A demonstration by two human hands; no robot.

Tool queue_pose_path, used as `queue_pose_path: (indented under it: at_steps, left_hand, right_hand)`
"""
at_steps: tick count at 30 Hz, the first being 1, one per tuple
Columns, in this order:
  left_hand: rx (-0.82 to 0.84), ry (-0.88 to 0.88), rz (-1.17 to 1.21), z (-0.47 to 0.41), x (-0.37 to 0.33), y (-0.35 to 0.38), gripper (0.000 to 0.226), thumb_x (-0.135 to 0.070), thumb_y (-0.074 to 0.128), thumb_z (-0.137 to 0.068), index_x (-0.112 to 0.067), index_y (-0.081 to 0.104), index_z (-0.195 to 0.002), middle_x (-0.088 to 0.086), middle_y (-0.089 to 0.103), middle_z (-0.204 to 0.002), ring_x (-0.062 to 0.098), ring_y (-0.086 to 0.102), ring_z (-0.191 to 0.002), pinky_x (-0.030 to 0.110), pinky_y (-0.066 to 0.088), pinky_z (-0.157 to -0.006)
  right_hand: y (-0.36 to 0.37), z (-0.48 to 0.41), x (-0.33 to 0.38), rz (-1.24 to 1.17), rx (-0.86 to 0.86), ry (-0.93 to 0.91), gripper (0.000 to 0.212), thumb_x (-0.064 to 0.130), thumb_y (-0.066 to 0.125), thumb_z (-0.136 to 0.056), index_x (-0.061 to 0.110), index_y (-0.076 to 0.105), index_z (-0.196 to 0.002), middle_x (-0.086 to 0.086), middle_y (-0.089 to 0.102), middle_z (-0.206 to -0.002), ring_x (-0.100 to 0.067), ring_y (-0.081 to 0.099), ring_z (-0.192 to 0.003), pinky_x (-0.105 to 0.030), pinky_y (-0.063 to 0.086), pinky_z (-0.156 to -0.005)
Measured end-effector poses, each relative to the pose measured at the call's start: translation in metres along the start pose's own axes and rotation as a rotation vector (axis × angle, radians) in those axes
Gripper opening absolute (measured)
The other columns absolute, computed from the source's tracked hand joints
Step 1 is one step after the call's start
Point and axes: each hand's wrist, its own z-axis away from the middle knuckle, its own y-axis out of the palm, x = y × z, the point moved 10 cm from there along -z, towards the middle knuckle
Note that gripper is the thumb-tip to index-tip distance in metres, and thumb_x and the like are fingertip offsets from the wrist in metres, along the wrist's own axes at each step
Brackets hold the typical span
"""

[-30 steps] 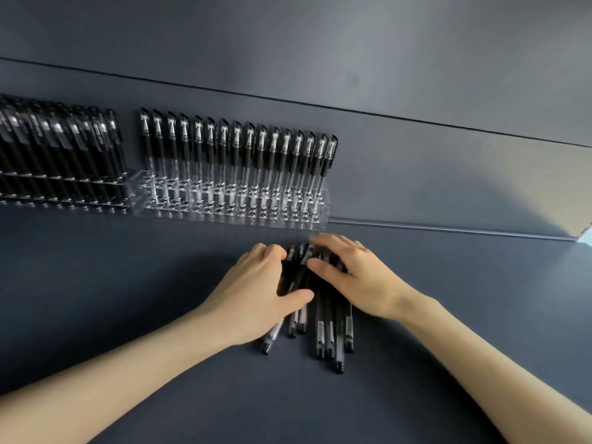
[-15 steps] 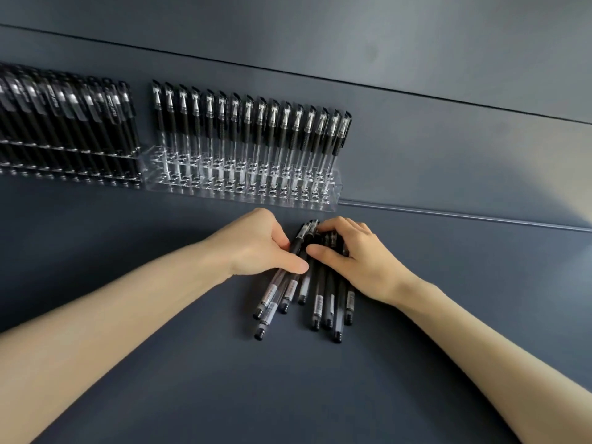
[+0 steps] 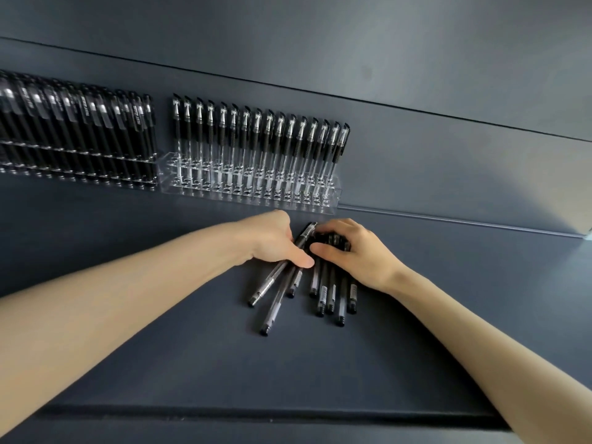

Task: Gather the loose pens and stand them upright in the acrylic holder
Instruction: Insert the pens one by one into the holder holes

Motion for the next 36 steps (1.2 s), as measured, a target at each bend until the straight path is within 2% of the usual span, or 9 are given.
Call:
queue_pose_path:
  at_steps: [1, 4, 8, 12, 16, 18, 23, 30, 36]
  left_hand:
    - [-0.024, 0.011, 0.002, 0.001, 0.000, -0.001, 0.047, -0.037, 0.073, -0.079, -0.015, 0.035, -0.064, 0.002, 0.036, -0.065, 0.018, 0.035, -0.062, 0.027, 0.023, -0.056]
    - [-0.077, 0.036, 0.036, 0.005, 0.002, -0.003, 0.047, -0.035, 0.069, -0.082, -0.013, 0.036, -0.057, 0.001, 0.026, -0.059, 0.018, 0.027, -0.057, 0.029, 0.019, -0.054]
    - [-0.140, 0.070, 0.127, 0.007, 0.005, -0.010, 0.034, -0.032, 0.064, -0.087, -0.001, 0.064, -0.073, 0.006, 0.052, -0.066, 0.020, 0.047, -0.064, 0.029, 0.035, -0.063]
    - [-0.206, 0.124, 0.340, 0.011, 0.012, -0.019, 0.030, -0.027, 0.062, -0.090, 0.001, 0.070, -0.085, 0.012, 0.068, -0.077, 0.016, 0.063, -0.071, 0.026, 0.047, -0.070]
    - [-0.166, 0.178, 0.815, 0.020, 0.018, -0.030, 0.017, -0.016, 0.057, -0.094, -0.004, 0.065, -0.101, 0.007, 0.064, -0.088, 0.018, 0.071, -0.071, 0.022, 0.055, -0.057]
    - [-0.197, 0.205, 0.930, 0.024, 0.023, -0.043, 0.017, -0.015, 0.056, -0.094, -0.003, 0.065, -0.102, 0.006, 0.065, -0.088, 0.017, 0.070, -0.067, 0.023, 0.055, -0.055]
    - [-0.208, 0.284, 1.093, 0.030, 0.044, -0.076, 0.020, -0.015, 0.054, -0.094, -0.002, 0.066, -0.102, 0.005, 0.068, -0.082, 0.015, 0.068, -0.070, 0.023, 0.054, -0.059]
    - [-0.258, 0.311, 0.952, 0.029, 0.102, -0.128, 0.015, -0.016, 0.059, -0.092, -0.006, 0.069, -0.095, 0.004, 0.069, -0.075, 0.012, 0.058, -0.060, 0.023, 0.045, -0.051]
    - [-0.360, 0.326, 0.868, 0.015, 0.147, -0.168, 0.023, -0.024, 0.057, -0.093, -0.004, 0.068, -0.096, 0.003, 0.066, -0.079, 0.009, 0.061, -0.071, 0.024, 0.054, -0.067]
  right_hand:
    - [0.000, 0.000, 0.001, 0.000, 0.001, -0.004, 0.043, 0.046, 0.060, -0.087, 0.024, 0.058, -0.124, 0.003, 0.054, -0.127, -0.016, 0.048, -0.120, -0.041, 0.035, -0.106]
    - [-0.001, 0.000, 0.001, 0.000, 0.002, 0.002, 0.043, 0.046, 0.059, -0.087, 0.023, 0.058, -0.124, 0.003, 0.053, -0.128, -0.016, 0.048, -0.120, -0.040, 0.035, -0.106]
    - [0.000, -0.001, 0.000, 0.028, 0.006, 0.000, 0.044, 0.048, 0.057, -0.087, 0.025, 0.057, -0.125, 0.004, 0.053, -0.130, -0.018, 0.045, -0.123, -0.044, 0.033, -0.107]
    - [-0.005, 0.000, 0.005, 0.083, -0.028, 0.002, 0.042, 0.047, 0.054, -0.090, 0.028, 0.055, -0.127, 0.005, 0.045, -0.141, -0.019, 0.035, -0.133, -0.044, 0.021, -0.113]
    - [-0.019, -0.006, 0.045, -0.442, -0.093, -0.052, 0.025, 0.029, 0.063, -0.088, 0.018, 0.061, -0.110, 0.001, 0.068, -0.104, -0.004, 0.061, -0.093, -0.024, 0.048, -0.087]
    - [-0.018, -0.016, 0.064, -0.664, -0.084, -0.042, 0.023, 0.019, 0.066, -0.085, 0.011, 0.059, -0.106, -0.008, 0.069, -0.089, -0.009, 0.062, -0.075, -0.023, 0.053, -0.074]
    - [-0.023, -0.052, 0.100, -0.890, -0.194, -0.065, 0.015, 0.003, 0.067, -0.084, 0.006, 0.058, -0.095, 0.003, 0.065, -0.063, -0.008, 0.061, -0.059, -0.023, 0.053, -0.065]
    - [-0.002, -0.097, 0.148, -0.999, -0.309, -0.077, 0.017, 0.004, 0.060, -0.090, 0.012, 0.058, -0.104, 0.000, 0.063, -0.070, -0.012, 0.061, -0.062, -0.026, 0.053, -0.068]
    - [0.008, -0.122, 0.187, -0.771, -0.503, -0.090, 0.033, 0.000, 0.065, -0.085, 0.018, 0.058, -0.113, 0.008, 0.053, -0.063, -0.005, 0.059, -0.058, -0.038, 0.059, -0.074]
